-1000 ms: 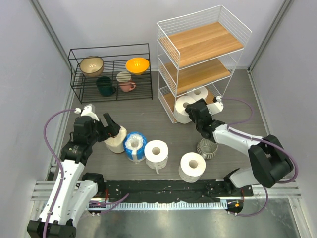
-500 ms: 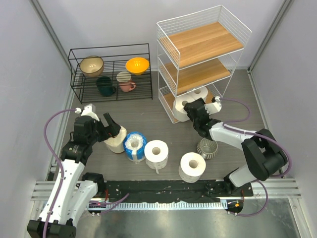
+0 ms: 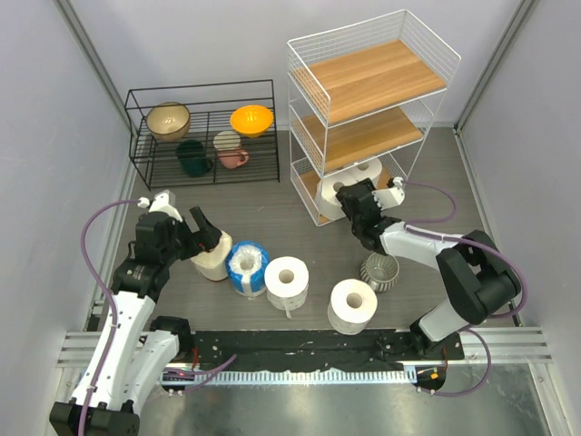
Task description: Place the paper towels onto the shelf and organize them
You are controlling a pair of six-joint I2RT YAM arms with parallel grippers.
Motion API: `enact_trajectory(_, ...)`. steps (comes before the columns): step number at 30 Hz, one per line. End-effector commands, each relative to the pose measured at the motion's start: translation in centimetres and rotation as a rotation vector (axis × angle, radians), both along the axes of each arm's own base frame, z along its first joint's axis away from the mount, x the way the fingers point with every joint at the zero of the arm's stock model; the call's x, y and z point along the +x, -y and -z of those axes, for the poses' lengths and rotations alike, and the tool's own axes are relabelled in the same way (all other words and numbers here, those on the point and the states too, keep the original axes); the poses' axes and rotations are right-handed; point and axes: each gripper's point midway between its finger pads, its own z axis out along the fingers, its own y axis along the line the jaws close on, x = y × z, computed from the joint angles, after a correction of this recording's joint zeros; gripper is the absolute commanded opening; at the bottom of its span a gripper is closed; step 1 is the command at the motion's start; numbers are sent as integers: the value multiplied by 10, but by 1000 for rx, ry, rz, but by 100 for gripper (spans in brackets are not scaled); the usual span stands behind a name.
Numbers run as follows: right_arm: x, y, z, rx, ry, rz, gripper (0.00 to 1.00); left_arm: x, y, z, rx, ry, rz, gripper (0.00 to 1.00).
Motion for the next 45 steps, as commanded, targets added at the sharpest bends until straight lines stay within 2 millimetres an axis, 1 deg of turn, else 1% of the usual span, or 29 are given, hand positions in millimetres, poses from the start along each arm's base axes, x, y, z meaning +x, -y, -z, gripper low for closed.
enact_trajectory(1, 30, -7, -46, 88, 151, 63, 33, 3, 5, -5, -9, 27, 27, 100)
enact_trajectory(2, 32, -9, -48, 95, 155, 57, 33, 3, 5, -5, -8, 27, 26, 100)
enact_trajectory(8, 38, -13, -45, 100, 152, 58, 33, 3, 5, -4, -7, 26, 26, 100)
enact_trajectory(21, 40, -4, -35, 70, 139, 111, 33, 3, 5, -5, -8, 27, 26, 100)
enact_trajectory(25, 41, -4, -32, 64, 134, 119, 33, 3, 5, -5, -8, 27, 27, 100)
enact_trajectory(38, 47, -4, -32, 37, 134, 125, 35, 3, 5, -4, -8, 24, 26, 100)
enact_trajectory(41, 47, -4, -31, 34, 132, 126, 37, 3, 5, -4, -8, 26, 26, 100)
enact_trajectory(45, 48, -5, -30, 38, 131, 121, 44, 3, 5, -4, -8, 26, 27, 100)
